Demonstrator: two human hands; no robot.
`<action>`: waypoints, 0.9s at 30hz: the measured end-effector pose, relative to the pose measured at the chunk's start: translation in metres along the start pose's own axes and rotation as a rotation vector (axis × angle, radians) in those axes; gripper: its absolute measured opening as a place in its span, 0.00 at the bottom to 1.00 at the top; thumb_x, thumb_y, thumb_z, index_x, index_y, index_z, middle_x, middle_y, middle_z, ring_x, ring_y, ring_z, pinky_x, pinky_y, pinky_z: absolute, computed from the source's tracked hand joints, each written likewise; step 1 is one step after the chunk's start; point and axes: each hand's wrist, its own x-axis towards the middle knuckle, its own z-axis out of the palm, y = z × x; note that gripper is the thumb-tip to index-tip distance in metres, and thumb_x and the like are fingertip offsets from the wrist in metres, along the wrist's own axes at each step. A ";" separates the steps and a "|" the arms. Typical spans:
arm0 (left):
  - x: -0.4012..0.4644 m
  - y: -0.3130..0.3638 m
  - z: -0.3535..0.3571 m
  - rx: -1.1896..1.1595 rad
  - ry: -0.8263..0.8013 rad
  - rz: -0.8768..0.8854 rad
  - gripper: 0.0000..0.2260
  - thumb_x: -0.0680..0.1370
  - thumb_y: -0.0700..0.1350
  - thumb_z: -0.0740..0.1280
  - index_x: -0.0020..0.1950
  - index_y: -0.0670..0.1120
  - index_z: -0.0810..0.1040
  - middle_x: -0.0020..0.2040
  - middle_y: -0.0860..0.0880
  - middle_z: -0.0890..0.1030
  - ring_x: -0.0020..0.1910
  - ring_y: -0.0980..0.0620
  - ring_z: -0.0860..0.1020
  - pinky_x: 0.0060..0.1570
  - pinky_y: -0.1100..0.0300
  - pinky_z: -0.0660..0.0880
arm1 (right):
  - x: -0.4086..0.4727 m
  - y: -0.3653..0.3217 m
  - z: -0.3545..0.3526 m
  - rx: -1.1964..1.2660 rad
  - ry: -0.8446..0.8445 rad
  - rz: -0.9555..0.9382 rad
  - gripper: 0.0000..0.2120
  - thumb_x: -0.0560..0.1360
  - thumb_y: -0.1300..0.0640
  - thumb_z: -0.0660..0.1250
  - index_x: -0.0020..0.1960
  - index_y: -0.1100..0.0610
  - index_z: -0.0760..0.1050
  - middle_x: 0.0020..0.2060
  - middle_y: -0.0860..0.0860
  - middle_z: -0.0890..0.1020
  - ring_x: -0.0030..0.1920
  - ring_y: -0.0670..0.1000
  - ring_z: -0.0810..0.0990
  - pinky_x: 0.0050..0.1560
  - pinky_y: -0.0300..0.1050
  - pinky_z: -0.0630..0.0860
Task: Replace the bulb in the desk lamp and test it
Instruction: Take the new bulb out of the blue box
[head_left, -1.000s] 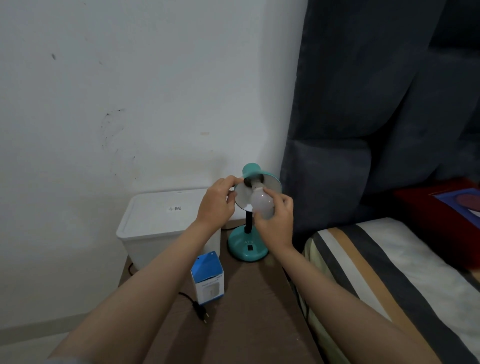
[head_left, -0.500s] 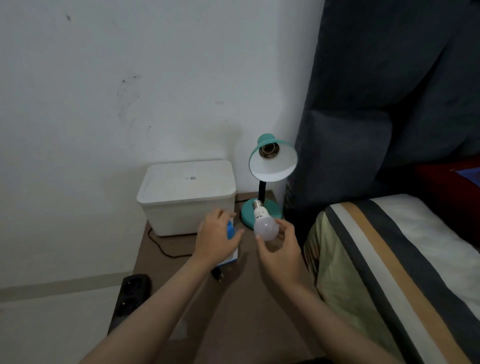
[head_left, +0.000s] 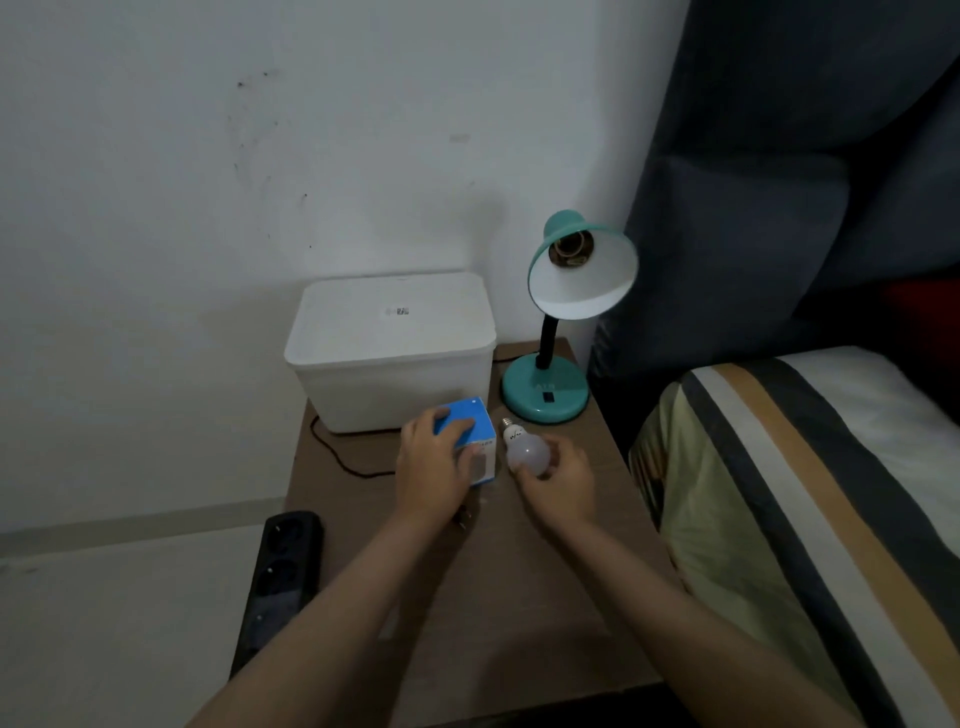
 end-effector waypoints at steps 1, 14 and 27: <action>0.000 -0.001 0.000 -0.006 -0.002 0.003 0.15 0.75 0.47 0.68 0.61 0.47 0.77 0.64 0.45 0.73 0.64 0.45 0.67 0.61 0.51 0.70 | 0.002 0.000 0.002 0.003 -0.011 0.014 0.21 0.68 0.53 0.73 0.58 0.51 0.72 0.52 0.48 0.72 0.50 0.49 0.76 0.51 0.49 0.78; -0.010 -0.009 -0.013 -0.168 0.058 -0.110 0.25 0.73 0.48 0.71 0.66 0.40 0.69 0.61 0.43 0.72 0.61 0.47 0.69 0.60 0.55 0.68 | -0.009 -0.042 0.001 0.007 0.061 -0.451 0.11 0.73 0.61 0.68 0.56 0.58 0.76 0.49 0.49 0.78 0.51 0.48 0.76 0.52 0.40 0.74; -0.006 -0.015 -0.007 -0.236 0.079 -0.149 0.16 0.75 0.43 0.69 0.62 0.42 0.75 0.55 0.44 0.76 0.54 0.49 0.75 0.51 0.59 0.73 | 0.010 -0.055 0.014 0.018 -0.236 -0.213 0.16 0.75 0.61 0.67 0.62 0.60 0.76 0.56 0.53 0.77 0.47 0.44 0.78 0.43 0.29 0.73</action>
